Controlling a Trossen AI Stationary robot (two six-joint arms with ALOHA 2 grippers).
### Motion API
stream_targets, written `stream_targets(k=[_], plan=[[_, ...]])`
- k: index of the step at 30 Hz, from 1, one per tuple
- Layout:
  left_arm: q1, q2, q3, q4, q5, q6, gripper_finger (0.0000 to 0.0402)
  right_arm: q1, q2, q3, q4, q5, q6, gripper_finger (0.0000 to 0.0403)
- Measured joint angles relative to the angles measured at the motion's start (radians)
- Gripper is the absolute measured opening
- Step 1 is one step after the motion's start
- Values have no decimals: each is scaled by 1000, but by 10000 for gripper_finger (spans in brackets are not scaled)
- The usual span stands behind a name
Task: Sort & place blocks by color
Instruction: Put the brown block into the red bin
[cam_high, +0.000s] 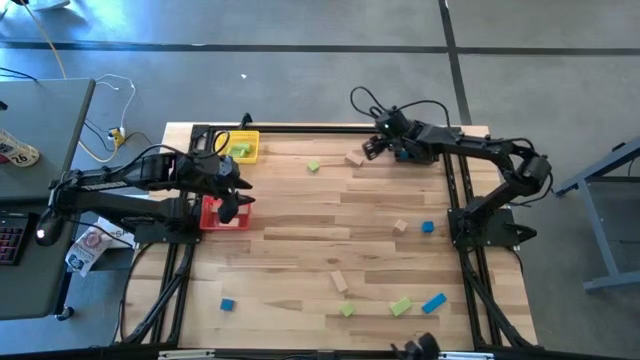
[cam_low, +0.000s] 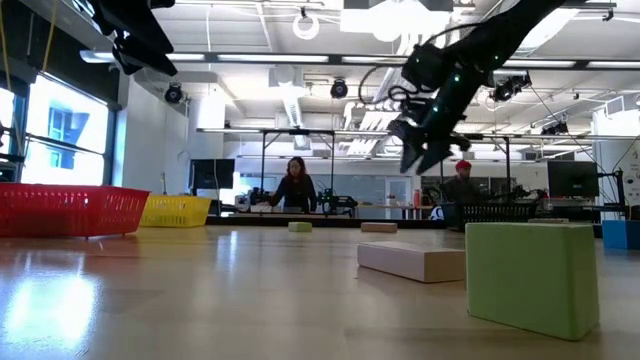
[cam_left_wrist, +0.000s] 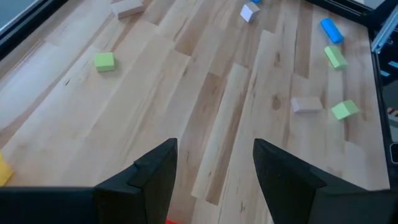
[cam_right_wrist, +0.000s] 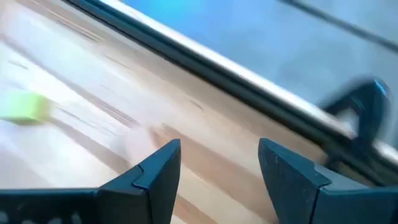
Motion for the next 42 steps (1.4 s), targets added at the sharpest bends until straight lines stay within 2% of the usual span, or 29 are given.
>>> stream_targets(k=[8,22,34,42], plan=[[-15,0,0,0,-58,0,197,9,33,0,198,-140,-95,201],[-15,0,0,1,-58,-7,197,13,162,1,198,-217,-122,201],[-15,0,0,10,-58,-7,197,34,296,242,-156,-197,-192,201],[-15,0,0,9,-58,-7,197,54,389,293,-224,-200,-208,201]])
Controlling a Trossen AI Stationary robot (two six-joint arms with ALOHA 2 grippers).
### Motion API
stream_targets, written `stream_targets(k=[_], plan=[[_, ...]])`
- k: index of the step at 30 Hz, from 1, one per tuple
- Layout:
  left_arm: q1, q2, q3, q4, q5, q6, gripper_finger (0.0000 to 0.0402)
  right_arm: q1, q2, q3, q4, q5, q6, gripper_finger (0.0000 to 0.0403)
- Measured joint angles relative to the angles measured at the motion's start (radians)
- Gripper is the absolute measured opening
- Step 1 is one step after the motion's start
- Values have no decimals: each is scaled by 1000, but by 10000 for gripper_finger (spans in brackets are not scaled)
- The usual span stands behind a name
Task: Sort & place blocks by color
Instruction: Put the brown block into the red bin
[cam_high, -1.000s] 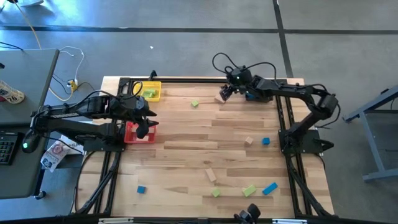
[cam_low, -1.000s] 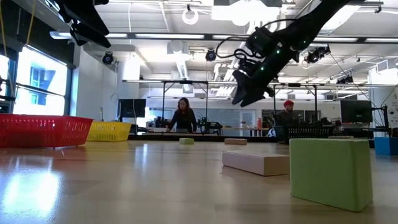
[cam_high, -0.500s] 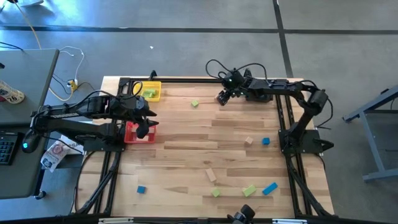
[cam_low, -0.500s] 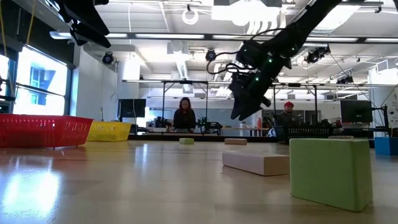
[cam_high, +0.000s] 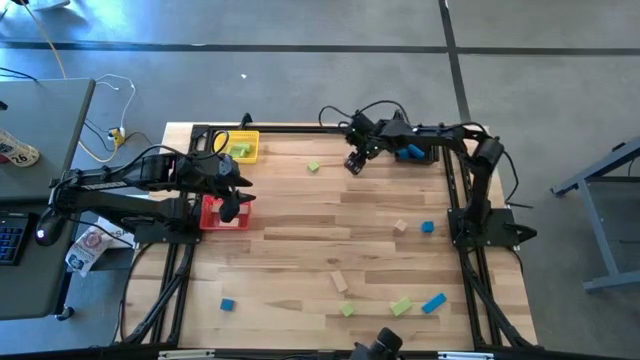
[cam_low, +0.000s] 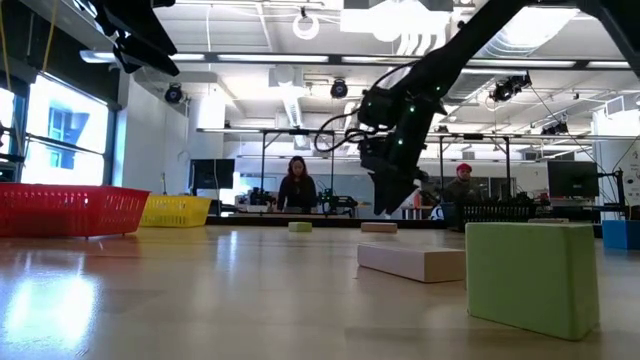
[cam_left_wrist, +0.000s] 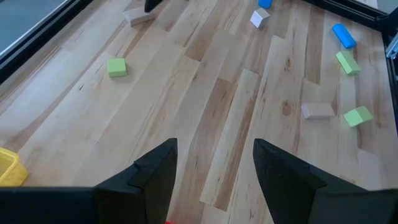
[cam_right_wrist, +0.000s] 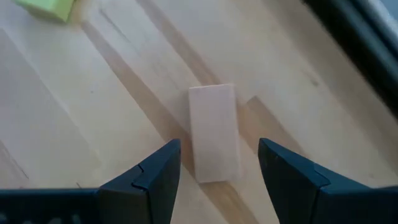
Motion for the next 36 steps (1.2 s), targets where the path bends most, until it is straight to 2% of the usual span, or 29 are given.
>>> stream_targets(k=[8,13,26,36], plan=[[0,0,0,-1,0,0,197,13,51,5,-4,73,-8,201],[0,0,0,-1,0,0,197,13,61,5,-16,74,1,197],[0,16,0,-1,-7,-2,197,53,87,8,-38,98,5,96],[0,71,0,0,-41,-206,197,183,-4,1,-57,110,34,96]])
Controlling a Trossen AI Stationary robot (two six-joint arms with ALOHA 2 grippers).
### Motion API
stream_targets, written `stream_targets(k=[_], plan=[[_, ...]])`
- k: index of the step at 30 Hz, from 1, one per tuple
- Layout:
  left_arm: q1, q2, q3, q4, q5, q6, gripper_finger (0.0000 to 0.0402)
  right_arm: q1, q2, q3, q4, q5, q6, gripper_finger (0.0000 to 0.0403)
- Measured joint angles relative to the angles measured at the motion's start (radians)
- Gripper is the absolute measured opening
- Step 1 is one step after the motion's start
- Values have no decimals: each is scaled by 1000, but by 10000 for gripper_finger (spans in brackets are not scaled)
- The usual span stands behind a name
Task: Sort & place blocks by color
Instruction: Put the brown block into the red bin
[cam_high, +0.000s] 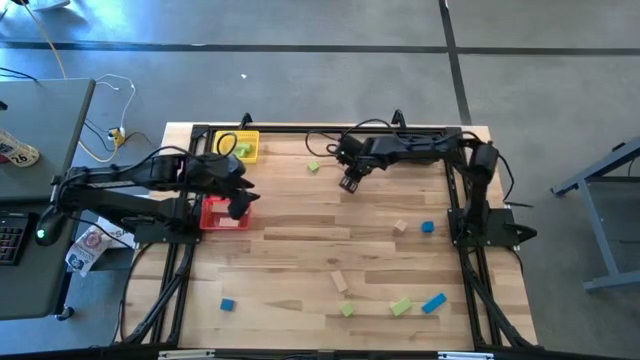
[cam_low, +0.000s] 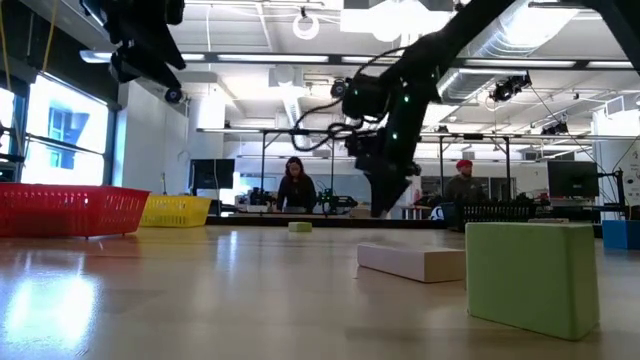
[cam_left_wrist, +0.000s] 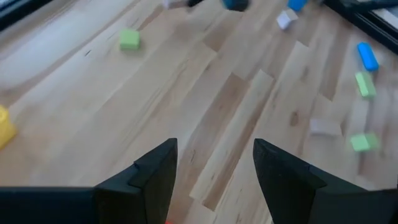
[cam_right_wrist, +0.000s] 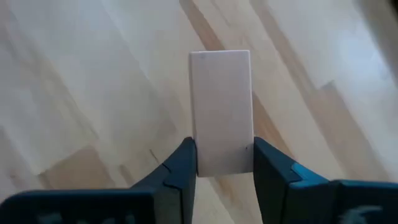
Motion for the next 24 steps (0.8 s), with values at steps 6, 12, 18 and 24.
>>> stream_targets(k=[6,12,18,24], plan=[[1,40,0,34,-30,-98,197,119,-44,1,17,45,8,96],[1,76,0,144,-29,-100,197,242,-54,2,75,129,8,96],[1,115,0,244,-26,-96,197,355,-63,2,149,233,-22,96],[2,139,0,301,-26,-92,197,447,-63,2,275,347,-78,96]])
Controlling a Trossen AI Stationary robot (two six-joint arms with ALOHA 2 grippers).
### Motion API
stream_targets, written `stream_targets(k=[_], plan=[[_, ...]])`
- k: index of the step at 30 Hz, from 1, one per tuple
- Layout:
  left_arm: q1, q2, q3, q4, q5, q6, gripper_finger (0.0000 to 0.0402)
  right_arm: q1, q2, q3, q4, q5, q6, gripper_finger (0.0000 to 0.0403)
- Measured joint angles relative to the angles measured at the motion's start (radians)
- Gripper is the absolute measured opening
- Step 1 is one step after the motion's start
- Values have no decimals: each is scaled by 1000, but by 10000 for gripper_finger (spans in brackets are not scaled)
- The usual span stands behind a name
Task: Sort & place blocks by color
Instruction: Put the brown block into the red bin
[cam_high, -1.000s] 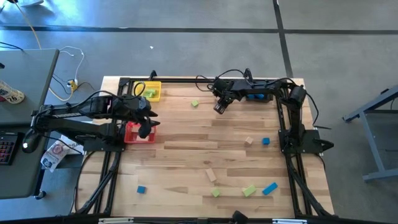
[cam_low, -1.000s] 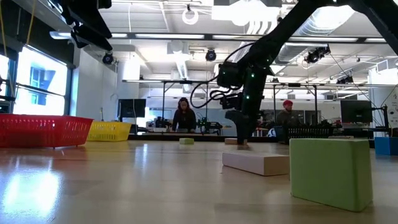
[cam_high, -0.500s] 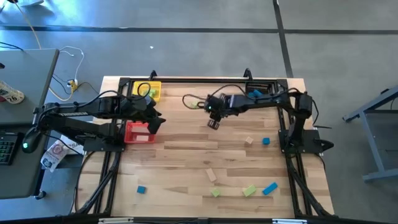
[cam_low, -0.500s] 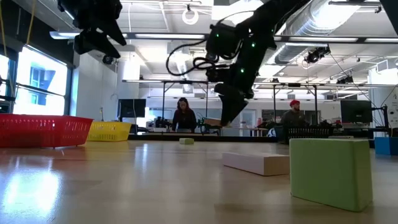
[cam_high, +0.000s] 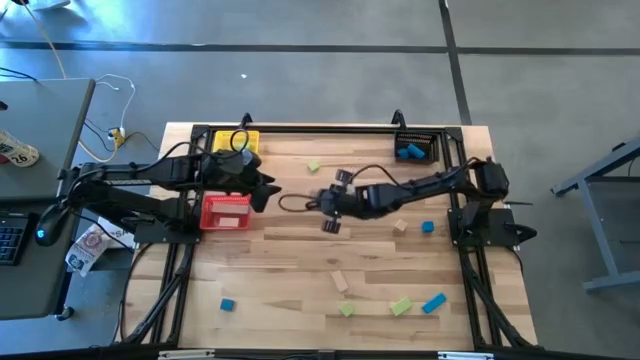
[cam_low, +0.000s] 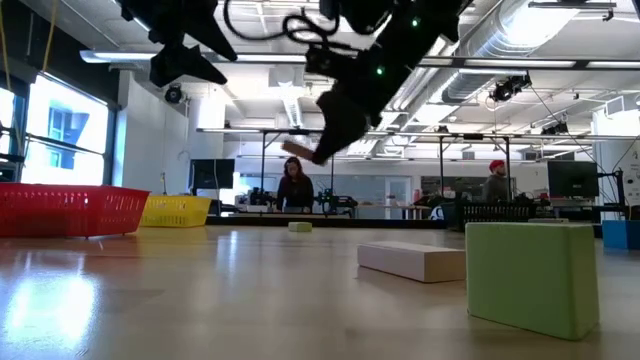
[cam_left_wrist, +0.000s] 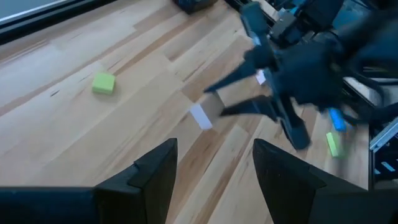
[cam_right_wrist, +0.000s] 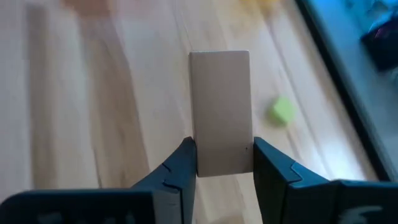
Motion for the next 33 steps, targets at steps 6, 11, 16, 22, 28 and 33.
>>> stream_targets(k=[6,11,16,22,28,33], plan=[[0,11,0,31,0,3,197,65,0,0,158,142,-90,96],[0,21,0,60,0,2,197,96,-1,0,278,235,-172,96],[-2,56,0,126,1,2,197,105,-1,0,343,277,-252,96],[-1,120,1,208,10,3,197,102,-1,0,355,329,-278,96],[-2,192,1,291,41,2,197,102,-1,0,359,338,-298,96],[-2,239,1,333,61,0,197,102,-1,0,360,362,-322,96]])
